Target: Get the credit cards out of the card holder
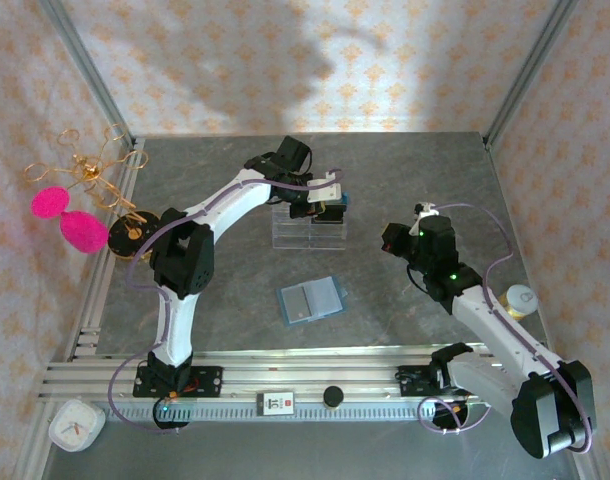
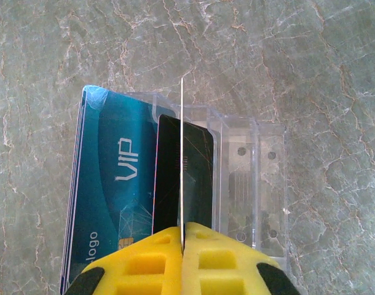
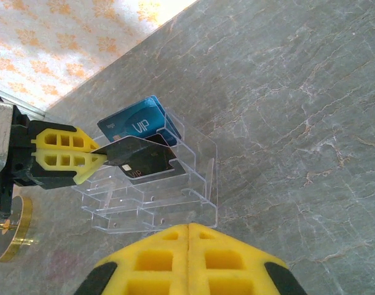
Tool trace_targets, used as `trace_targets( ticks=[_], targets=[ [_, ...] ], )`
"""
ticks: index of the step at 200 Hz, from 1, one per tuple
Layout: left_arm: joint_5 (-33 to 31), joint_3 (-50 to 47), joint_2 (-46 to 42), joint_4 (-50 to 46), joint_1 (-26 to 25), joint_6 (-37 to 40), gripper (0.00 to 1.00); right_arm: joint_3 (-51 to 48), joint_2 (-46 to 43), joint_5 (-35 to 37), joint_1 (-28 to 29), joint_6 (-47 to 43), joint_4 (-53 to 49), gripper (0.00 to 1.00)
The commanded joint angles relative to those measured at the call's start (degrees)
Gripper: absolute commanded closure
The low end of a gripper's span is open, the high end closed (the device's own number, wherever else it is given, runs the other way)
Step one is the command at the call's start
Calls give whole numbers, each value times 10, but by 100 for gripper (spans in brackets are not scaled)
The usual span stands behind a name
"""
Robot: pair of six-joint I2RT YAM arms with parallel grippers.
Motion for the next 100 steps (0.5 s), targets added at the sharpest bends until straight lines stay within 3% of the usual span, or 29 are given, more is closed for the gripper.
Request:
trace_targets(
  ticks=[1,37,57,100],
  targets=[
    [-9,-7,9,9,3,-9,100,16,0,9,-2,-9,10,96],
    [-14,-15,6,31,3,-26,100,13,1,4,-3,-7,14,96],
    [-19,-18,0,46,3,-41,88,14,1,2,-2,-8,14,94],
    [-20,-15,-25,82,3,-88,81,11,3,-9,-2,-8,16,77]
  ],
)
